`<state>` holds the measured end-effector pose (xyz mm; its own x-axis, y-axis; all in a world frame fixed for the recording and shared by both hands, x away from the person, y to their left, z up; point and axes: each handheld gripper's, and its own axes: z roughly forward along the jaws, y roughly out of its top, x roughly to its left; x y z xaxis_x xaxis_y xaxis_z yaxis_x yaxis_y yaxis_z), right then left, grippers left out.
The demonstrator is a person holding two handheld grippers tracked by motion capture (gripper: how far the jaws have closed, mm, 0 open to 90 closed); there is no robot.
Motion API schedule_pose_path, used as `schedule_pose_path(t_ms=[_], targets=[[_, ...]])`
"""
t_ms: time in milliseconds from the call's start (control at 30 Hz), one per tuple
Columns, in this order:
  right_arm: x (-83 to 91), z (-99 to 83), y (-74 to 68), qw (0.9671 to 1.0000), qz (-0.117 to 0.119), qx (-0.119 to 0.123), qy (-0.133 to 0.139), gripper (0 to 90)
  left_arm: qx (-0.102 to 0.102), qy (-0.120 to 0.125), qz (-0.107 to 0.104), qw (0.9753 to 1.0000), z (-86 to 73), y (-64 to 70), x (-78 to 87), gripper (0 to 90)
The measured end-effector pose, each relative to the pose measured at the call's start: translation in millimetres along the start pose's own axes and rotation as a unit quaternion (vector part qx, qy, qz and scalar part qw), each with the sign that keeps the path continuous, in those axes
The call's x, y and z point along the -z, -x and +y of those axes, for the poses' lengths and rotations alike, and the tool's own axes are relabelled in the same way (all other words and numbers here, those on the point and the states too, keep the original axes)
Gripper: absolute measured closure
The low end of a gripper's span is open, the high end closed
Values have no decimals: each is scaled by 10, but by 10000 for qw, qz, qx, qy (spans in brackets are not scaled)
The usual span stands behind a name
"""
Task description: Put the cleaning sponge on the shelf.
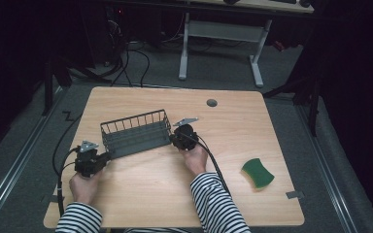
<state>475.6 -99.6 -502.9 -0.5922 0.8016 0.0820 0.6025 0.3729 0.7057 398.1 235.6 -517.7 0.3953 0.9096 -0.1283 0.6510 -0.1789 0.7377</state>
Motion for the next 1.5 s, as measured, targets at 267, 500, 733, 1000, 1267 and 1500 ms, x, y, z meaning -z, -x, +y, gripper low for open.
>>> schedule_pose_path(t_ms=[267,500,733,1000,1267,1500], targets=[[39,-41,15,10000,10,-13,12,863,-198,-47,-29,9998,-11,46,16,853],[142,-126,50,10000,-8,57,13,864,-383,-74,-182,9991,-32,163,34,857],[313,-220,94,9999,-58,131,-15,865,-512,-53,-359,9980,-42,307,63,861],[491,-350,143,9997,-107,175,-113,865,-669,-66,-534,9963,-79,475,71,861],[735,-586,227,9998,-103,82,-146,865,-884,-101,-789,9929,-132,722,67,860],[933,-781,303,9997,-158,-55,-150,865,-1029,-109,-979,9898,-147,910,24,856]])
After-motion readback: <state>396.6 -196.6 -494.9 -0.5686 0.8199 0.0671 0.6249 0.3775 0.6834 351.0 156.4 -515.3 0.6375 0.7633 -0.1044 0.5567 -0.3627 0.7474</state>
